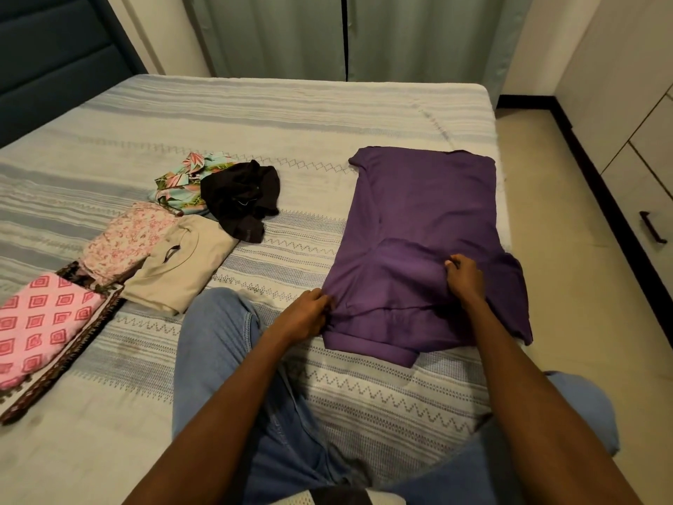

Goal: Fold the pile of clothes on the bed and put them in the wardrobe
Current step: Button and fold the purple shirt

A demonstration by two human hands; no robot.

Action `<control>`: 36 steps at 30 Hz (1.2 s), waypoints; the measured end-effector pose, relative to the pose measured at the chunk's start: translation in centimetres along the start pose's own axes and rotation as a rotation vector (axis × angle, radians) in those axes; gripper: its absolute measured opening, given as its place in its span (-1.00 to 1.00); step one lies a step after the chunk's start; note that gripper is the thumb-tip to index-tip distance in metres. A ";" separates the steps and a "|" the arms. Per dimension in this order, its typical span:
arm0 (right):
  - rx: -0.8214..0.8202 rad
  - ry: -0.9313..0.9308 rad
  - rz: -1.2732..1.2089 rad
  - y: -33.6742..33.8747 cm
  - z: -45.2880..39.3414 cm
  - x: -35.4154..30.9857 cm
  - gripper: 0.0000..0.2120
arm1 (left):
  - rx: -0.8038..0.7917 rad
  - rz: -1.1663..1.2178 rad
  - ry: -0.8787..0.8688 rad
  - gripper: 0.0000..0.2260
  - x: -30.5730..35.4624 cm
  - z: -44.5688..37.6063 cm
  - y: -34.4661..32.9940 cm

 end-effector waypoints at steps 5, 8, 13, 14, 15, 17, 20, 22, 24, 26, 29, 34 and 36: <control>-0.010 -0.072 -0.014 0.2 -0.1 0.3 -0.68 | -0.054 0.046 -0.029 -0.82 -0.3 0.4 0.4; -0.065 -0.097 -0.009 0.4 0.3 0.6 -0.64 | -0.023 -0.041 -0.050 -0.74 -0.4 0.5 0.1; -0.165 -0.095 -0.097 0.4 0.4 0.9 -0.87 | 0.060 -0.289 -0.070 -0.70 0.5 0.0 -0.7; -0.171 -0.080 -0.132 0.4 0.4 0.9 -0.84 | 0.084 -0.312 -0.080 -0.74 0.8 0.0 -0.8; -0.176 -0.078 -0.177 0.5 0.4 0.9 -0.72 | 0.097 -0.318 -0.078 -0.73 1.2 0.0 -0.9; -0.166 -0.083 -0.286 1.0 0.9 0.2 -0.61 | 0.139 -0.281 -0.061 -0.70 1.3 0.0 -0.9; -0.054 -0.063 -0.375 1.8 0.0 0.4 -0.63 | 0.198 -0.192 -0.057 -0.74 1.3 -0.2 -0.7; -0.007 -0.046 -0.329 2.0 -0.4 0.8 -0.62 | 0.203 -0.149 -0.104 -0.75 1.3 -0.2 -0.6; -0.012 -0.026 -0.183 2.1 -0.3 1.5 -0.62 | 0.166 -0.137 -0.154 -0.75 1.3 -0.2 -0.9; -0.045 -0.007 -0.051 2.1 0.0 1.9 -0.60 | 0.096 -0.108 -0.168 -0.70 1.0 -0.4 -1.5; -0.061 0.013 0.017 1.8 0.0 1.7 -0.58 | 0.057 -0.027 -0.149 -0.64 0.8 -0.6 -1.6; -0.040 -0.028 0.055 1.8 0.1 0.9 -0.61 | 0.102 0.006 -0.056 -0.78 1.4 -1.2 -1.0; -0.051 -0.066 0.084 2.0 -0.2 0.6 -0.58 | 0.104 0.000 -0.006 -0.76 1.5 -1.7 -1.0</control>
Point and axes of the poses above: each hand's wrist, its own z-axis away from the middle knuckle, its own y-axis out of the back of the hand, x = y × z, the point moved 1 cm from there along -z, towards the middle knuckle, and after that the axes turned 9 degrees about -x, right-handed, at the moved point
